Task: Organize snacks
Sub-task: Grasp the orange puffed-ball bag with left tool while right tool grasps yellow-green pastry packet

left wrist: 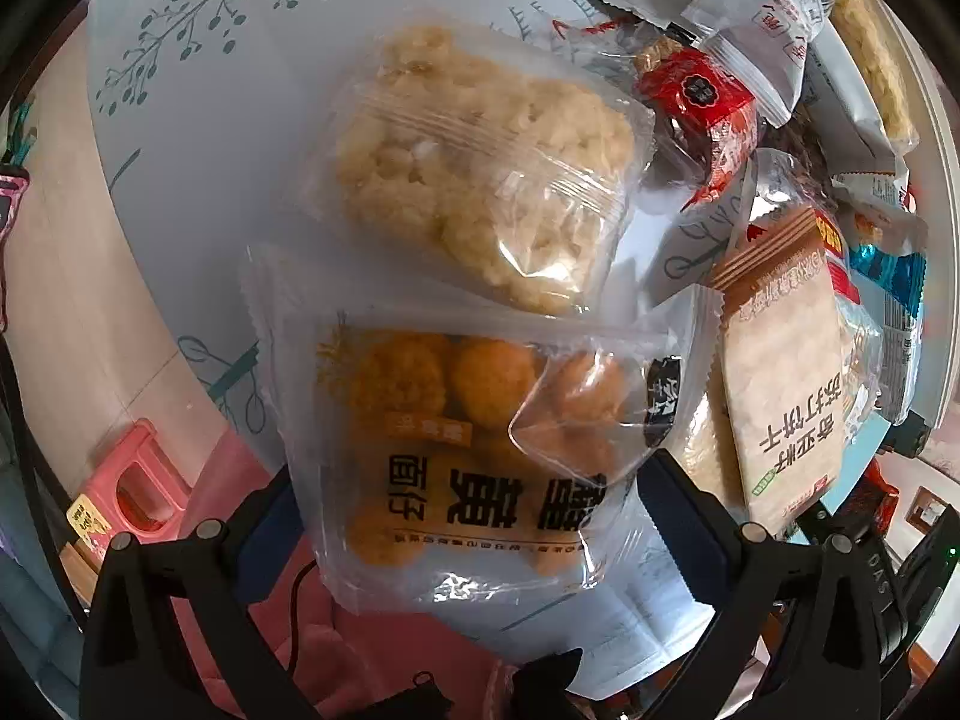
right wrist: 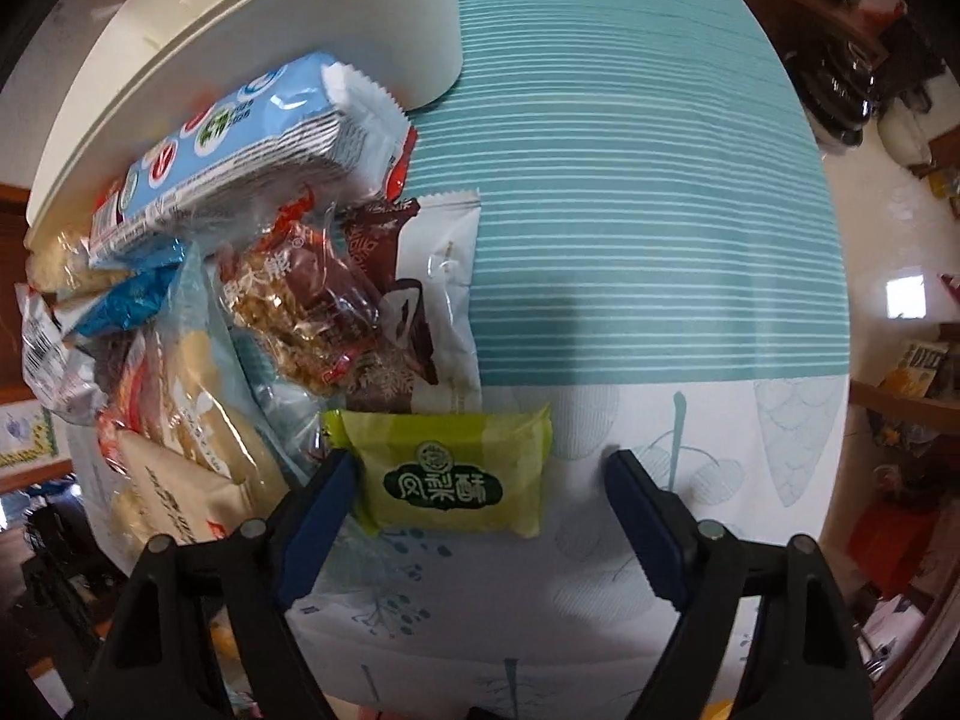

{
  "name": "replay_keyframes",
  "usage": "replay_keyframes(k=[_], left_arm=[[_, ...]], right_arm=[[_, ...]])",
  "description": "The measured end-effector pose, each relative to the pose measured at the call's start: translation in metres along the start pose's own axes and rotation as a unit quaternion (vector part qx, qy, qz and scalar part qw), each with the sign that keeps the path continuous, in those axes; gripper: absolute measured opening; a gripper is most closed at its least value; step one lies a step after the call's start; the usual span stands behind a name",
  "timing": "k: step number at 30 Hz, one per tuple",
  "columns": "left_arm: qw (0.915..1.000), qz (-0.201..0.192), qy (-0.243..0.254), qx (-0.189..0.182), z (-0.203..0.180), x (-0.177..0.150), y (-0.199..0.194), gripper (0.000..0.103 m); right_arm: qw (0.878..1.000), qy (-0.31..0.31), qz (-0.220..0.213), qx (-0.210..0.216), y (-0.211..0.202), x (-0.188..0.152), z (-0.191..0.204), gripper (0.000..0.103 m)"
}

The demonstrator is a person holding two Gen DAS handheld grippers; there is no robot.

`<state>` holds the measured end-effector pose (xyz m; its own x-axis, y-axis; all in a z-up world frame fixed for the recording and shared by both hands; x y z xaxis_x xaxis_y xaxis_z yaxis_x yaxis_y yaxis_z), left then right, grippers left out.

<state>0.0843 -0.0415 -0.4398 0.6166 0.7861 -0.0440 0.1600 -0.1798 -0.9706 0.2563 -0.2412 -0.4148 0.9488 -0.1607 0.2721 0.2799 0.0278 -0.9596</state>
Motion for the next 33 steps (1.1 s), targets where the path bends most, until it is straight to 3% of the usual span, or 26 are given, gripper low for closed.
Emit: replay_keyframes(k=[2,5,12,16,21,26,33], left_arm=[[1.0,-0.002,0.0,-0.003,0.0,0.0,0.0,0.102],[0.9999,-0.009,0.007,-0.005,-0.002,-0.003,-0.002,0.096],[0.9994,-0.02,0.012,-0.026,-0.005,-0.016,-0.005,0.083],[0.9993,-0.019,0.021,-0.026,-0.002,-0.017,-0.013,0.081],[0.9989,-0.018,0.042,0.006,0.0,-0.022,-0.02,0.075],[0.9982,-0.017,0.056,0.017,-0.022,-0.024,-0.03,0.075],[0.992,-0.038,0.12,0.001,-0.042,-0.019,-0.072,0.075]], right_arm=[[1.0,-0.013,-0.005,-0.014,0.0,-0.002,0.003,0.077],[0.999,-0.027,-0.017,-0.007,-0.004,-0.003,0.013,0.06],[0.999,-0.026,-0.021,0.003,-0.004,-0.004,0.019,0.053],[0.999,-0.022,-0.022,0.01,-0.015,-0.011,-0.002,0.053],[0.999,-0.013,-0.027,0.018,-0.02,-0.023,-0.009,0.053],[0.999,-0.01,-0.047,0.026,-0.035,-0.029,-0.021,0.053],[0.994,-0.016,-0.099,0.035,-0.071,-0.023,-0.022,0.053]])
Point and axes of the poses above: each gripper's, at about its wrist camera, not at the fingertips, and y roughly the way its jaws point, z to its left, x to its top, the point moved 9 cm from there along y, roughly the way its jaws point, and after that the axes turned 10 degrees about -z, right-handed, at the moved point
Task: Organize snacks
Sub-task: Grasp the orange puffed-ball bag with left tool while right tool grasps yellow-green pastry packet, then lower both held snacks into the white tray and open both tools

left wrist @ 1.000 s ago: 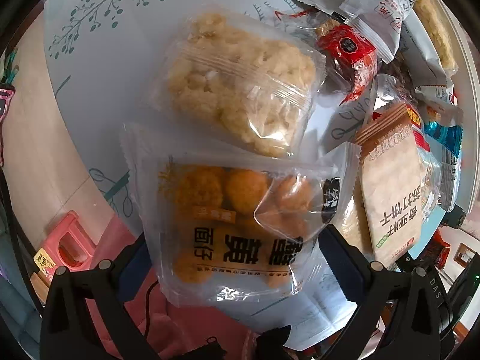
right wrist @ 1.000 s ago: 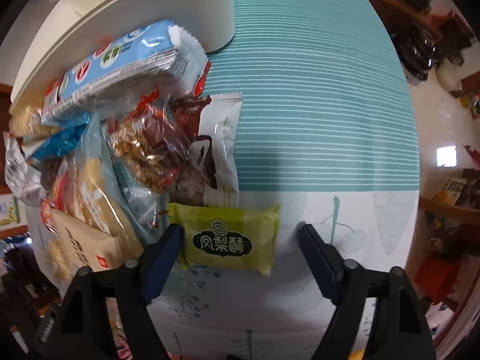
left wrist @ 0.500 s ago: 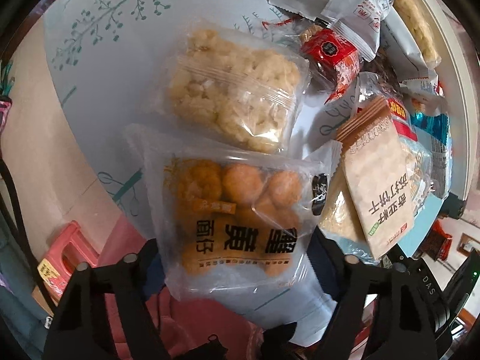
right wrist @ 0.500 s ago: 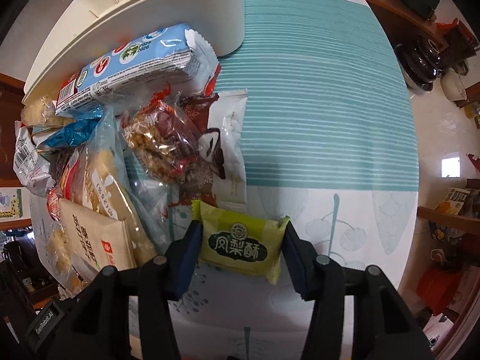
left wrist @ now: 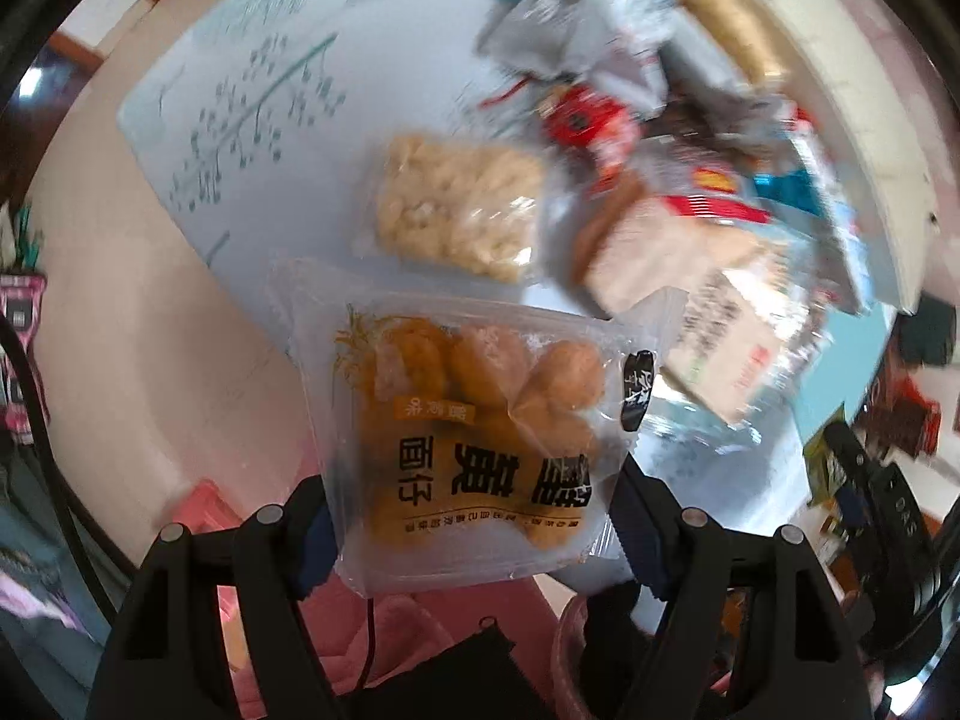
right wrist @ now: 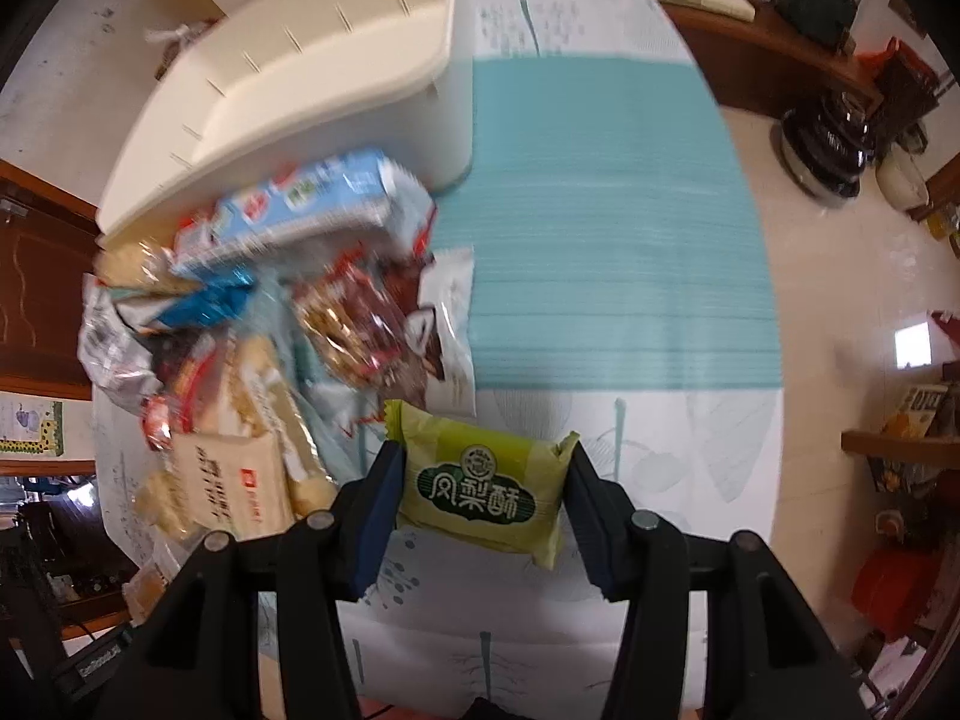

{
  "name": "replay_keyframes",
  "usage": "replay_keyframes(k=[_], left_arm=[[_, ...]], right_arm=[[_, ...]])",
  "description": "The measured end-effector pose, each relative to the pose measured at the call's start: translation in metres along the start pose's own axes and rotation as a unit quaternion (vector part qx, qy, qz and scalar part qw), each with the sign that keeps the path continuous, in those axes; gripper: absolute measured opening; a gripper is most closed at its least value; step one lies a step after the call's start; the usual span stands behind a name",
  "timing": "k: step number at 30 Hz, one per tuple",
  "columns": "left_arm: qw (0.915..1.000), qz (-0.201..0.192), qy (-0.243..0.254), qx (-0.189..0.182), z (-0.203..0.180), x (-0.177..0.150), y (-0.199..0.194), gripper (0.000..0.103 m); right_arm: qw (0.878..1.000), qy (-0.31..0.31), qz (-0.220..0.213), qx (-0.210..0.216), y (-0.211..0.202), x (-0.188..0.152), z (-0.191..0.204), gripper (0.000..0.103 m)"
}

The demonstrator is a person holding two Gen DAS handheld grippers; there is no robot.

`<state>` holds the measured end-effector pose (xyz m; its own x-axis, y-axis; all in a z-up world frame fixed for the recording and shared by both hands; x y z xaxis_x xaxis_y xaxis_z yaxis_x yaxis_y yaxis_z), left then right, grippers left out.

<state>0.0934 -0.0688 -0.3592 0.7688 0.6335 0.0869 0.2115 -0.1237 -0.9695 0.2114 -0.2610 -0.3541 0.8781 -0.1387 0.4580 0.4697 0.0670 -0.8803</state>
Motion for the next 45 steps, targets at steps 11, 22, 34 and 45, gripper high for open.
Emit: replay_keyframes(k=[11,22,34,45], left_arm=[[0.9904,-0.079,0.108,-0.034,-0.009,0.033,-0.131,0.075],[0.9624,-0.149,0.209,-0.088,-0.077,0.102,-0.198,0.075],[0.9101,-0.217,0.31,-0.169,-0.131,0.167,-0.215,0.076],[0.8495,-0.275,0.382,-0.239,-0.162,0.217,-0.175,0.077]], right_arm=[[0.994,-0.027,-0.097,0.033,-0.065,0.05,0.023,0.053],[0.978,-0.027,-0.203,0.043,-0.104,0.094,0.05,0.053],[0.949,-0.05,-0.313,0.009,-0.104,0.148,0.081,0.053],[0.925,-0.071,-0.373,-0.017,-0.067,0.181,0.101,0.054]])
Point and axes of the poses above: each gripper's, at about its wrist camera, not at the fingertips, and y roughly the way its jaws point, z to its left, x to its top, the point moved 9 cm from there along y, roughly the way its jaws point, and after that the axes turned 10 degrees about -z, right-handed, at the moved point
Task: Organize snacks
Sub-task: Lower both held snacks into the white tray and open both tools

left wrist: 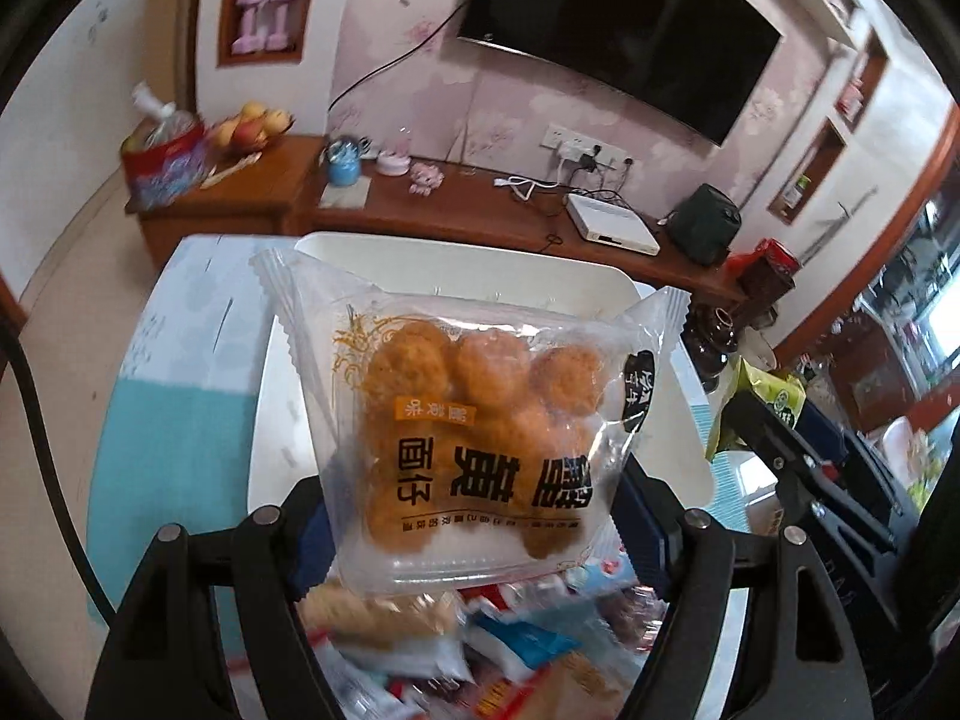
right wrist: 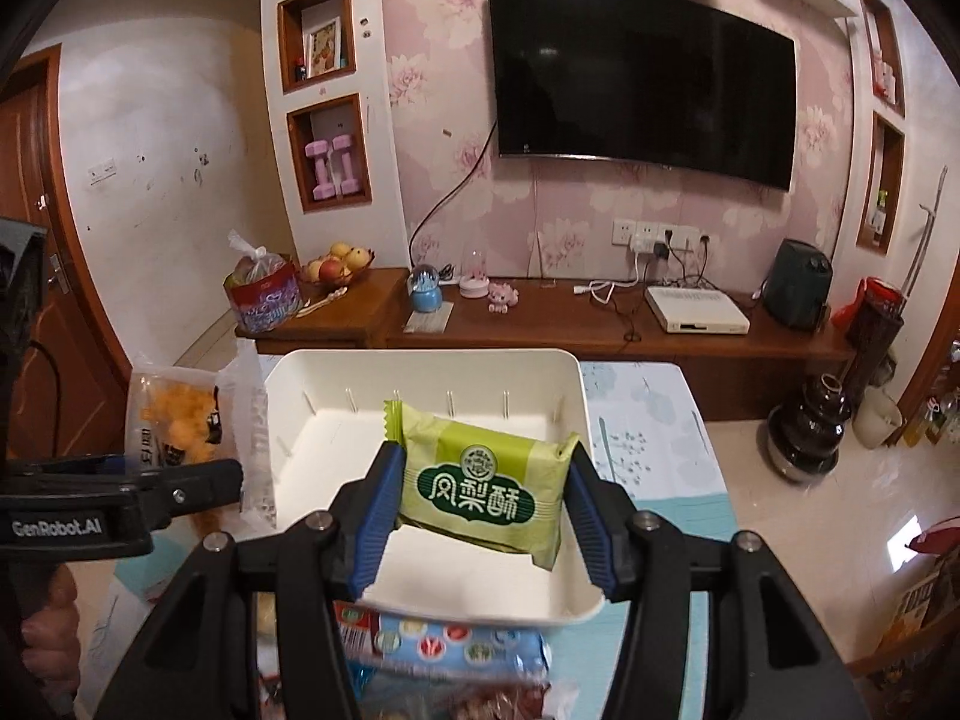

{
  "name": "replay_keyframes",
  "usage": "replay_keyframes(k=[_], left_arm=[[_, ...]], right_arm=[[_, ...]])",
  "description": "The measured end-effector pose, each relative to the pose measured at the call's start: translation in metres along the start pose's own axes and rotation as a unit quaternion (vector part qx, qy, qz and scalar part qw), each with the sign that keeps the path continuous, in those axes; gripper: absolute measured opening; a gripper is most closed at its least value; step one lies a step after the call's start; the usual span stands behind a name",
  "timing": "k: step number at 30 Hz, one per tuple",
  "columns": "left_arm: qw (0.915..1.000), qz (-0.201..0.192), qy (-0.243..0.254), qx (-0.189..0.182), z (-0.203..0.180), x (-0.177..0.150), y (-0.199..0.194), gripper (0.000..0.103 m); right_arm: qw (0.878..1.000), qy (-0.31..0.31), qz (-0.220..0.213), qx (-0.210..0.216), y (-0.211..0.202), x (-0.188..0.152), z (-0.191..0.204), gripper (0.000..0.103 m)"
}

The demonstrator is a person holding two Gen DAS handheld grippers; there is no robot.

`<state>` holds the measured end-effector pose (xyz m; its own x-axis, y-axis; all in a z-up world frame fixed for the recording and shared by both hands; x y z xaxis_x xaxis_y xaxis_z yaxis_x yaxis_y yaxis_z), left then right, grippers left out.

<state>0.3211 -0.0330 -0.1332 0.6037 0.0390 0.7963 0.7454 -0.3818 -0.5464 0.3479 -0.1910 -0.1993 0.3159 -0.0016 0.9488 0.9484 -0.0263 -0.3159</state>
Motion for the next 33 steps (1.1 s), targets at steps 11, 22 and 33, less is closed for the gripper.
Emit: replay_keyframes(k=[11,22,33], left_arm=[[0.9994,-0.012,0.028,-0.018,0.007,0.005,0.003,0.092],[0.9971,-0.044,0.053,-0.031,0.005,0.012,-0.03,0.097],[0.9965,-0.045,0.064,-0.031,-0.021,-0.02,-0.09,0.097]], right_arm=[[0.999,0.014,-0.004,-0.044,0.014,-0.004,0.003,0.065],[0.998,0.034,-0.009,-0.048,-0.002,-0.004,0.011,0.075],[0.998,0.059,-0.01,-0.027,-0.05,-0.021,0.006,0.075]])
Point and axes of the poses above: each gripper's, at about its wrist camera, not at the fingertips, and y roughly the way its jaws point, z to its left, x to its top, the point moved 9 cm from there along y, roughly the way its jaws point, and after that the axes turned 10 degrees about -z, right-handed, at the moved point
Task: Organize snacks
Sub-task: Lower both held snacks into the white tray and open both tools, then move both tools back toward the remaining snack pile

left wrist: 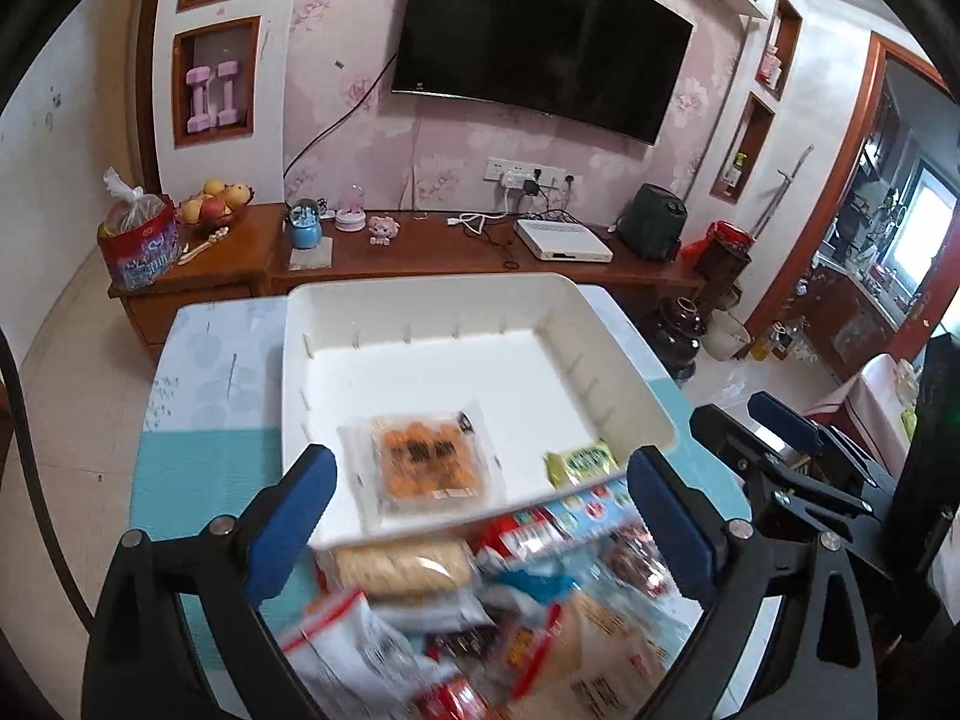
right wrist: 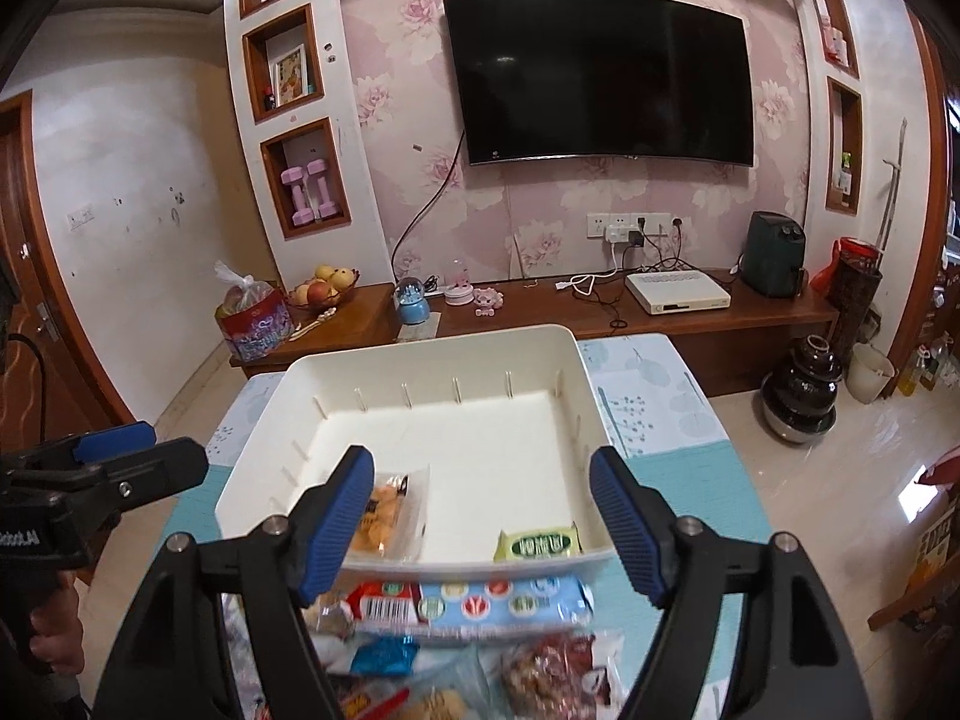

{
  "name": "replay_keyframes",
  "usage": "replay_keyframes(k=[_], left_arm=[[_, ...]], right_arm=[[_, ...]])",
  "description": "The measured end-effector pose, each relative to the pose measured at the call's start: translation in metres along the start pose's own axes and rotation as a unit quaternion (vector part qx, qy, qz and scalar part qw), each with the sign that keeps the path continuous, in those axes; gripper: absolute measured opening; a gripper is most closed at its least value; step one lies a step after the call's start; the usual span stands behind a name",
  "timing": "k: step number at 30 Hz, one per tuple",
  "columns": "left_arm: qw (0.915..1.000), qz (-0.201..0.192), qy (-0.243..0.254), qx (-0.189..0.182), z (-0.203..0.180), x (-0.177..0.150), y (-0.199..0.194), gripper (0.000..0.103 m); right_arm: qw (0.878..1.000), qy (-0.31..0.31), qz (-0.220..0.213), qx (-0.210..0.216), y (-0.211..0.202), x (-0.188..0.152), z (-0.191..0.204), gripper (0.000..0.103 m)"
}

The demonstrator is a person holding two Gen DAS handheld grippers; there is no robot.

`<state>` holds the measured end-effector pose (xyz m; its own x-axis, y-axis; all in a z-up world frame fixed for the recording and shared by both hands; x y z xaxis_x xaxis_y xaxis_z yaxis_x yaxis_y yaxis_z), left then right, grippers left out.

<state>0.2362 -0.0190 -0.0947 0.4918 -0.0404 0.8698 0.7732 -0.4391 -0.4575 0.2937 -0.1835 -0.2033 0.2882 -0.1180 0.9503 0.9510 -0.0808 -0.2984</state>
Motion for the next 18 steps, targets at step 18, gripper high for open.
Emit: replay_keyframes(k=[18], left_arm=[[0.9962,0.038,0.076,0.019,-0.043,-0.068,-0.079,0.097]], right_arm=[[0.991,0.111,0.067,0.014,-0.092,-0.055,-0.014,0.075]])
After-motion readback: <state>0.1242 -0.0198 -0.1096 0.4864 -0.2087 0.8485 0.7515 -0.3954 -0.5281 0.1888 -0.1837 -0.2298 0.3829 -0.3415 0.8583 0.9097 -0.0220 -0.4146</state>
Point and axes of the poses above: each gripper's, at about its wrist camera, not at the fingertips, and y roughly the way its jaws point, z to its left, x to its top, the point moved 9 cm from there along y, roughly the way its jaws point, and after that the axes turned 10 degrees about -z, right-handed, at the moved point
